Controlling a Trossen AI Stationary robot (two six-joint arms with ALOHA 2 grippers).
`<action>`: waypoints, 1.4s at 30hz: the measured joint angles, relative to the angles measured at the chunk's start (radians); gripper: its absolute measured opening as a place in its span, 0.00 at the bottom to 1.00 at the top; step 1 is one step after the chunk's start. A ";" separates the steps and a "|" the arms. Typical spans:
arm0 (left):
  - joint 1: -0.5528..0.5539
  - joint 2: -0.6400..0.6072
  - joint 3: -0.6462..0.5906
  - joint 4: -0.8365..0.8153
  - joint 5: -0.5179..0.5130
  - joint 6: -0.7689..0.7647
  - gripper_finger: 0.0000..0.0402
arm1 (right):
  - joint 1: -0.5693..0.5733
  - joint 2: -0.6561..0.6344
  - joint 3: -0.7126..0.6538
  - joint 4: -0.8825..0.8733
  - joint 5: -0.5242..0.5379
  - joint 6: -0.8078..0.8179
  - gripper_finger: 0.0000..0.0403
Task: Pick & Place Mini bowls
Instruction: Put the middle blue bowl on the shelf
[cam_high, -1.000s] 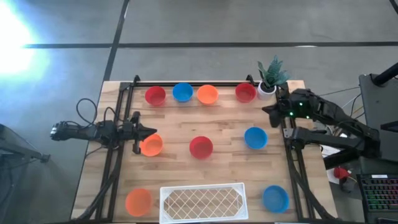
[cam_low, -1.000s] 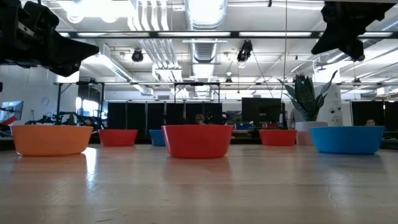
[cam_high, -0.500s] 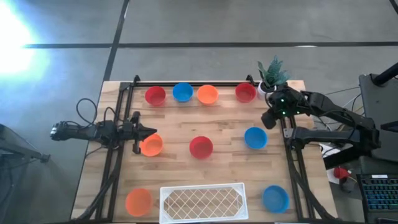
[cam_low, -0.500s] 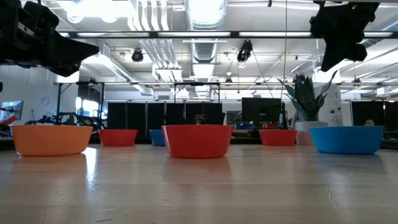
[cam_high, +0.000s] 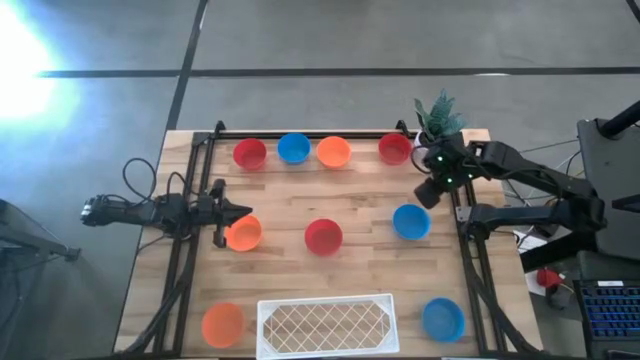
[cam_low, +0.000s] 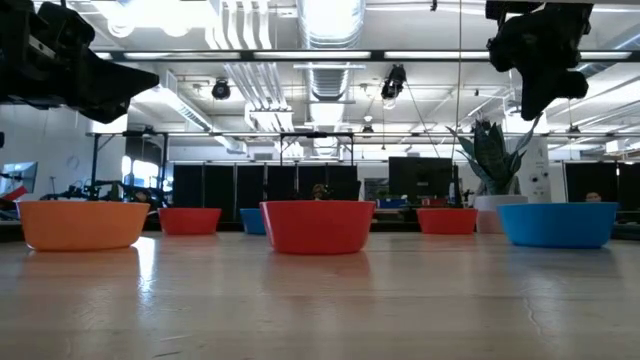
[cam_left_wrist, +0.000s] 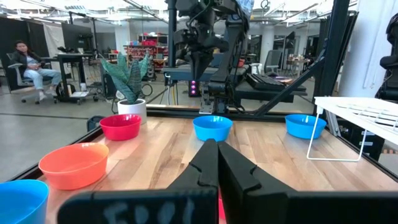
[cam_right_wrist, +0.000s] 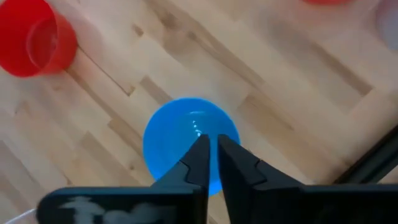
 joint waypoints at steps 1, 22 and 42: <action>0.000 0.000 0.000 0.000 0.000 0.000 0.00 | 0.000 0.008 0.000 0.003 -0.001 0.000 0.11; 0.000 0.000 0.000 0.000 0.000 0.000 0.00 | 0.000 0.188 -0.047 -0.002 0.005 0.090 0.25; 0.000 0.000 0.000 0.000 0.000 0.000 0.00 | 0.002 0.427 -0.050 0.010 0.029 0.021 0.23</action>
